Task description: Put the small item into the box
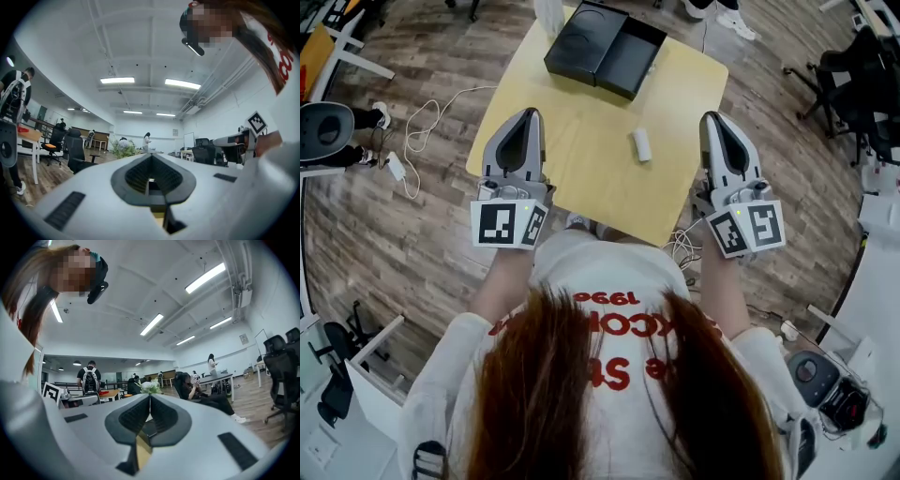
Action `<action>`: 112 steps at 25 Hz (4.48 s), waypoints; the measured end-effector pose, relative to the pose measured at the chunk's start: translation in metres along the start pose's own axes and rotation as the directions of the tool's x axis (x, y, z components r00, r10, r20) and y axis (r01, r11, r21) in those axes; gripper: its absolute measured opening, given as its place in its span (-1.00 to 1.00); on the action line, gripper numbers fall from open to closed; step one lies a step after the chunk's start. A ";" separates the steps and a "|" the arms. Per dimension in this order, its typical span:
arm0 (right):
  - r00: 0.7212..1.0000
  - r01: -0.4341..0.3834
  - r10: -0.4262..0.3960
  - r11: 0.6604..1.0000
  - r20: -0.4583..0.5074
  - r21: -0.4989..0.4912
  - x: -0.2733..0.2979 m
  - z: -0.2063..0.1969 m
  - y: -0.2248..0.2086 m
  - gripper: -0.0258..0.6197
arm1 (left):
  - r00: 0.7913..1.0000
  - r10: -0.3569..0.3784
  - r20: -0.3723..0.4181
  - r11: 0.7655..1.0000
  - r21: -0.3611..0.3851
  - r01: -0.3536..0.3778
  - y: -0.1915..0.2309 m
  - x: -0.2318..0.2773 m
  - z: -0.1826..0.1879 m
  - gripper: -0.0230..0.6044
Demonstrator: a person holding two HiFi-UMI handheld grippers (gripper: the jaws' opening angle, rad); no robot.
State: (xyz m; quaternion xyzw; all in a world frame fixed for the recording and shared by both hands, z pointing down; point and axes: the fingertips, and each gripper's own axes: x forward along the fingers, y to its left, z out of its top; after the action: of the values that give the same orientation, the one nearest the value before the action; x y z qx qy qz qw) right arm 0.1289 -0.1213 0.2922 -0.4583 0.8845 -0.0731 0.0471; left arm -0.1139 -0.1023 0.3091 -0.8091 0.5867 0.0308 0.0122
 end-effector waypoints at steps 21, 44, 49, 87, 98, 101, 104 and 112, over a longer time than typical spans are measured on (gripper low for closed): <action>0.913 0.129 -0.084 0.988 -0.398 0.089 0.043 -0.148 -0.009 -0.89 | 0.988 -0.086 -0.128 0.995 -0.064 0.078 0.023 0.049 -0.061 -0.91; 0.552 0.159 -0.156 0.984 -0.819 -0.081 0.027 -0.326 -0.011 -0.23 | 0.963 -0.103 -0.250 0.989 -0.132 0.072 0.038 0.049 -0.103 -0.90; 0.608 0.162 -0.139 0.986 -0.782 -0.049 0.031 -0.311 -0.014 -0.47 | 0.968 -0.106 -0.228 0.990 -0.117 0.081 0.034 0.051 -0.097 -0.90; 0.955 0.148 -0.140 0.989 -0.261 0.012 0.127 -0.098 -0.032 -0.47 | 0.991 -0.108 -0.079 0.994 -0.014 0.107 0.039 0.106 -0.045 -0.90; 0.910 0.114 -0.096 0.993 -0.402 0.021 0.177 -0.180 -0.045 -0.47 | 0.986 -0.107 -0.131 0.994 -0.049 0.102 0.042 0.124 -0.082 -0.91; 0.897 0.112 -0.101 0.994 -0.430 -0.002 0.186 -0.199 -0.054 -0.47 | 0.982 -0.113 -0.152 0.993 -0.046 0.107 0.040 0.125 -0.089 -0.91; 0.882 0.109 -0.103 0.994 -0.460 -0.013 0.191 -0.217 -0.060 -0.46 | 0.980 -0.108 -0.170 0.994 -0.043 0.102 0.042 0.124 -0.094 -0.91; 0.856 0.104 -0.097 0.994 -0.508 -0.015 0.192 -0.241 -0.061 -0.32 | 0.976 -0.106 -0.189 0.994 -0.043 0.099 0.041 0.119 -0.102 -0.90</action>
State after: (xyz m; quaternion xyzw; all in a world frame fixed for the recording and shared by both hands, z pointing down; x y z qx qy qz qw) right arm 0.0309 -0.2922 0.5371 -0.4683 0.8400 -0.1993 -0.1881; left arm -0.1121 -0.2341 0.4040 -0.8376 0.5421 -0.0377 -0.0562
